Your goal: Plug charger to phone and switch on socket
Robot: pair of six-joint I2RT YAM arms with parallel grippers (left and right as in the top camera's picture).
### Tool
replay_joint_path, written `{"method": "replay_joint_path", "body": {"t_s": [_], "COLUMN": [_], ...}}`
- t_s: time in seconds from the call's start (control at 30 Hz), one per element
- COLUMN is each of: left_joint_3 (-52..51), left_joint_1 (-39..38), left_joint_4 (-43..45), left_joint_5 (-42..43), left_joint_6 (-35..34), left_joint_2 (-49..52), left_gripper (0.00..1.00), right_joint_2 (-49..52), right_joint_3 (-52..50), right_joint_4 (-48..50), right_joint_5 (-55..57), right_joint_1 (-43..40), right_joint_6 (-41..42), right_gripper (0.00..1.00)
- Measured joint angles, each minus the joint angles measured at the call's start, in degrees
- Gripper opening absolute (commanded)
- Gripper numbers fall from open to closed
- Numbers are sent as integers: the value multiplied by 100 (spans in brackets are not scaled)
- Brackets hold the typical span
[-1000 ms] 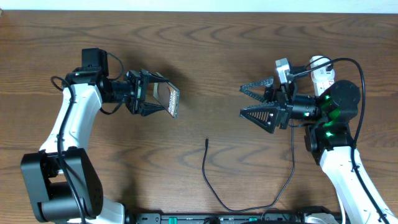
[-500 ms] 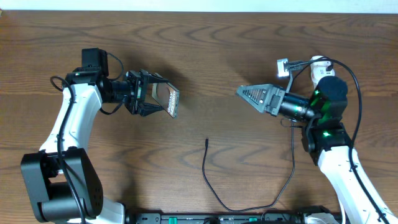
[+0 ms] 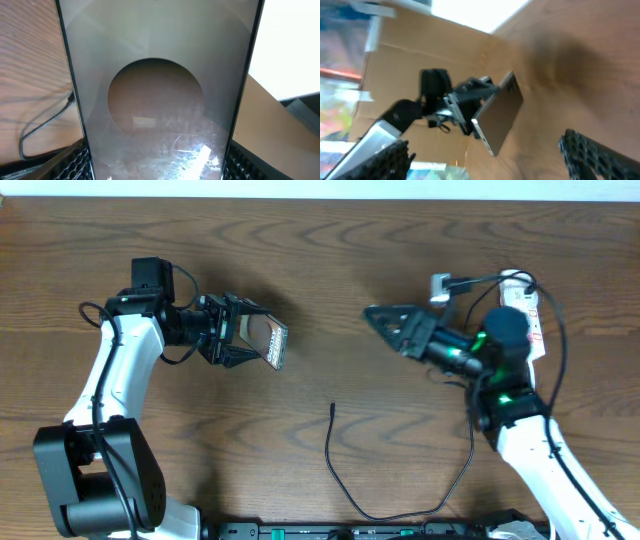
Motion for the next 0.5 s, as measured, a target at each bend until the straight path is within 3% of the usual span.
{"method": "replay_joint_path", "body": {"t_s": [0.3,0.5], "left_joint_3": [0,0], "left_joint_1": [0,0], "left_joint_4": [0,0], "left_joint_5": [-199,-269], "left_joint_6": [0,2], "left_joint_2": [2,2], "left_gripper": [7,7], "right_joint_2": [544,1274], "right_joint_3": [2,0], "right_joint_4": [431,1298], "right_joint_5": [1150,1088], "right_joint_1": [1255,1414], "right_joint_6": [31,0], "right_gripper": [99,96]}}
